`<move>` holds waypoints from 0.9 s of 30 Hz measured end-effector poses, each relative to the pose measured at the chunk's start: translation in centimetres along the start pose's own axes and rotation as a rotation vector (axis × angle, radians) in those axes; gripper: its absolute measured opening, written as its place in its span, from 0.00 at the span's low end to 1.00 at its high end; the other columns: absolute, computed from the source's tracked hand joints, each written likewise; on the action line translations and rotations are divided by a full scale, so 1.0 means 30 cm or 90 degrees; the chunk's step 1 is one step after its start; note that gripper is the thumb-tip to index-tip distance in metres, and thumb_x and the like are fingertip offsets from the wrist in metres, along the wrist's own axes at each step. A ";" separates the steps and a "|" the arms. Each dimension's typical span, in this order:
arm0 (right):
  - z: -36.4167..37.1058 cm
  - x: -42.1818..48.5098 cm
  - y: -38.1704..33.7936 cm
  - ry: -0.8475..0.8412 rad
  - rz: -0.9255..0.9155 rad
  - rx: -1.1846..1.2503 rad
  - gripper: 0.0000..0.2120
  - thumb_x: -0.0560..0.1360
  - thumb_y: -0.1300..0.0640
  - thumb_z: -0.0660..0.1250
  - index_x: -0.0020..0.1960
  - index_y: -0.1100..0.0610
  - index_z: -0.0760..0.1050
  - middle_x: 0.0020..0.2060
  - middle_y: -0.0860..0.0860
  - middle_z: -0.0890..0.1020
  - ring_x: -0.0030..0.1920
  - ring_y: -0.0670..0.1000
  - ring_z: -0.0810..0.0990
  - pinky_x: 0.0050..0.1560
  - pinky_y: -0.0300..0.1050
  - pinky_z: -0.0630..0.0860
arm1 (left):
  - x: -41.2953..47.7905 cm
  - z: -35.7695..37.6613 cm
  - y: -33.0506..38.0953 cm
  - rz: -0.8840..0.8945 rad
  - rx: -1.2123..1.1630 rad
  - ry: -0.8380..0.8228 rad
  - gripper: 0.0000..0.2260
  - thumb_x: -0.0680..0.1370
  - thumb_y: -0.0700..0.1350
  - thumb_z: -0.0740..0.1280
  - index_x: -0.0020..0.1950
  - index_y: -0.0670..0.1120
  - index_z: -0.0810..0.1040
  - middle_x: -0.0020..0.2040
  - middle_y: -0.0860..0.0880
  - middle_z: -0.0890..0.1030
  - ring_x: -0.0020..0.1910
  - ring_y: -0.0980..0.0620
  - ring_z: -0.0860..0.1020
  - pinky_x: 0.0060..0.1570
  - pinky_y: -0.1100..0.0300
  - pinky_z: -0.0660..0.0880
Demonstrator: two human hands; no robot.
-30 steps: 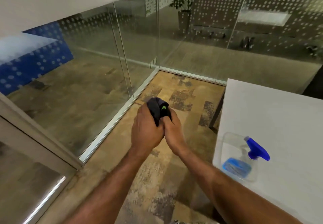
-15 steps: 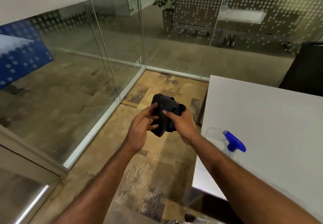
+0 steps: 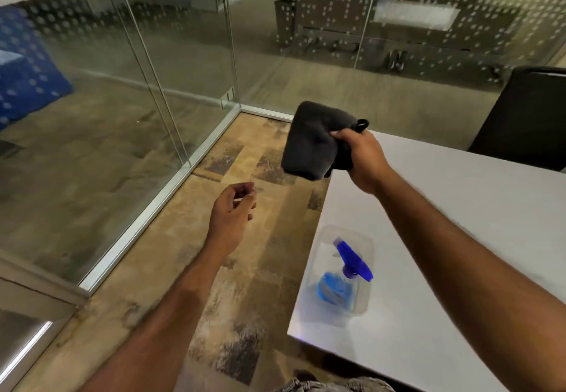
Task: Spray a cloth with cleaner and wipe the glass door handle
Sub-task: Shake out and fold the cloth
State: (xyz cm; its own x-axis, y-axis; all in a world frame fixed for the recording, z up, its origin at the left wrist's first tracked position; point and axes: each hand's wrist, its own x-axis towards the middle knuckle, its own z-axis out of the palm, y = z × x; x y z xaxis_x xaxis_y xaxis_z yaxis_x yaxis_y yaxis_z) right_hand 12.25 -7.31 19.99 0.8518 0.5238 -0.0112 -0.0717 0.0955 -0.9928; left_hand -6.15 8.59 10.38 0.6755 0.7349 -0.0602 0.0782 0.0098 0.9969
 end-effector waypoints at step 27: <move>-0.434 -0.172 0.692 0.040 0.245 -0.136 0.11 0.80 0.64 0.62 0.58 0.70 0.75 0.52 0.70 0.81 0.55 0.70 0.80 0.59 0.67 0.77 | -0.138 0.339 -0.448 -0.356 0.251 -0.264 0.21 0.83 0.44 0.64 0.76 0.45 0.67 0.71 0.44 0.73 0.69 0.44 0.72 0.70 0.48 0.69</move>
State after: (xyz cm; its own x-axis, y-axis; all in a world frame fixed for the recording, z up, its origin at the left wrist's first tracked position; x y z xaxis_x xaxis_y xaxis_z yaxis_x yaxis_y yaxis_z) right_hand 13.13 -19.04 -2.12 0.8145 0.4339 -0.3852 -0.2867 -0.2762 -0.9173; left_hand -2.55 -1.48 -3.27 0.6706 0.3796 -0.6373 0.6872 0.0056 0.7265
